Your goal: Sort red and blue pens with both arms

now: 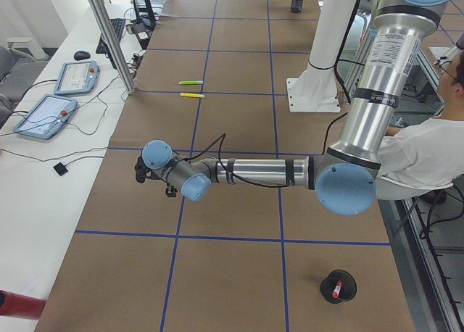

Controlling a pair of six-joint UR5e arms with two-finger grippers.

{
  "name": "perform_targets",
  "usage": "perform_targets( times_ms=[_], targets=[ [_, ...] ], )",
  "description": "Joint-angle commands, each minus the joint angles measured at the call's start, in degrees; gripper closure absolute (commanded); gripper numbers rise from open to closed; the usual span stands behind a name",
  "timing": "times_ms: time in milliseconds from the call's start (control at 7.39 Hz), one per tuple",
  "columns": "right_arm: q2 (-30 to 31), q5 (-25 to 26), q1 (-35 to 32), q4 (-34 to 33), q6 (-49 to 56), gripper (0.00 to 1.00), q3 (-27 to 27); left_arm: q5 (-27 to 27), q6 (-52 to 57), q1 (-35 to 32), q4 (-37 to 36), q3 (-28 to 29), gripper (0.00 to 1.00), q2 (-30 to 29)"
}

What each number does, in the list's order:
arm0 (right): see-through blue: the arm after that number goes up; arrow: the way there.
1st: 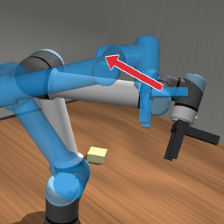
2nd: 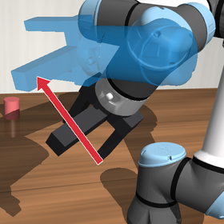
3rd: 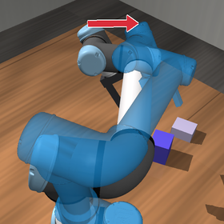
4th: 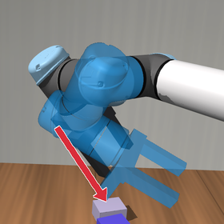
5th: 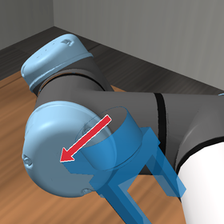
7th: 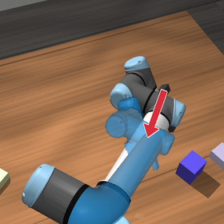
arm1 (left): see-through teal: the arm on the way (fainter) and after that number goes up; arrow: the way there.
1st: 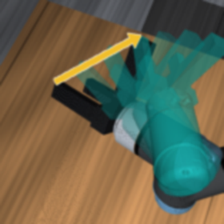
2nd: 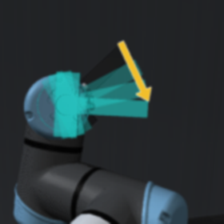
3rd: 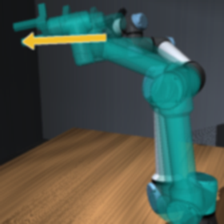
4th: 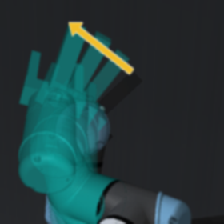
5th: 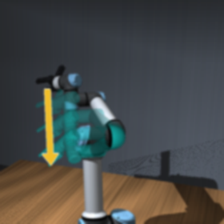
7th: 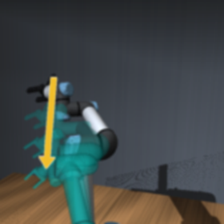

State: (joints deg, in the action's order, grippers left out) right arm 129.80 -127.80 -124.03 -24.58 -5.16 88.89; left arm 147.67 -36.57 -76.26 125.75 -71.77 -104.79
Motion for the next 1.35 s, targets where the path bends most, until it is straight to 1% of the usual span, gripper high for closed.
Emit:
perform_targets(
  times_ms=[0, 135, 271, 406, 541, 677, 812, 948, 1083, 1218],
  targets=[
    [-9.45, -0.16, 9.8, -12.38, -0.11, 0.01, 1.27, 0.25, -0.34, -0.03, -0.07, -0.3, 0.08, -0.07],
    [-13.66, -0.86, 16.65, -16.78, -0.89, 0.01, 1.98, 0.25, -0.34, -0.03, 0.02, -0.3, 0.08, 0.02],
    [-18.66, -2.52, 21.5, -22.56, -1.25, 0.01, 2.25, 0.25, -0.34, -0.03, -0.07, -0.3, 0.08, 0.02],
    [-23.84, -5.15, 26.86, -28.28, -1.86, 0.0, 2.42, 0.16, -0.34, -0.03, -0.07, -0.3, 0.08, 0.02],
    [-28.25, -5.44, 32.22, -33.03, -3.69, 0.0, 2.86, 0.07, -0.25, -0.12, -0.07, -0.38, 0.08, 0.02],
    [-31.86, -5.27, 36.01, -36.99, -7.11, 0.0, 3.56, -0.19, -0.25, -0.2, -0.16, -0.99, 0.08, 0.11],
    [-35.29, -5.0, 39.71, -41.38, -7.66, 0.0, 3.39, -0.54, -0.17, -0.29, -0.24, -1.26, 0.08, 0.11],
    [-40.28, -5.17, 41.05, -49.78, -7.58, 0.0, 3.39, -0.98, 0.53, -0.55, -0.25, -1.26, 0.08, 1.07],
    [-43.73, -4.92, 43.15, -55.7, -7.58, 0.0, 3.22, -1.33, 1.41, -0.64, -0.33, -1.18, 0.08, 1.16],
    [-44.8, -4.74, 44.39, -57.5, -7.58, 0.0, 3.13, -4.81, 2.9, 0.14, -0.42, -1.26, 0.09, 1.25]
  ],
)
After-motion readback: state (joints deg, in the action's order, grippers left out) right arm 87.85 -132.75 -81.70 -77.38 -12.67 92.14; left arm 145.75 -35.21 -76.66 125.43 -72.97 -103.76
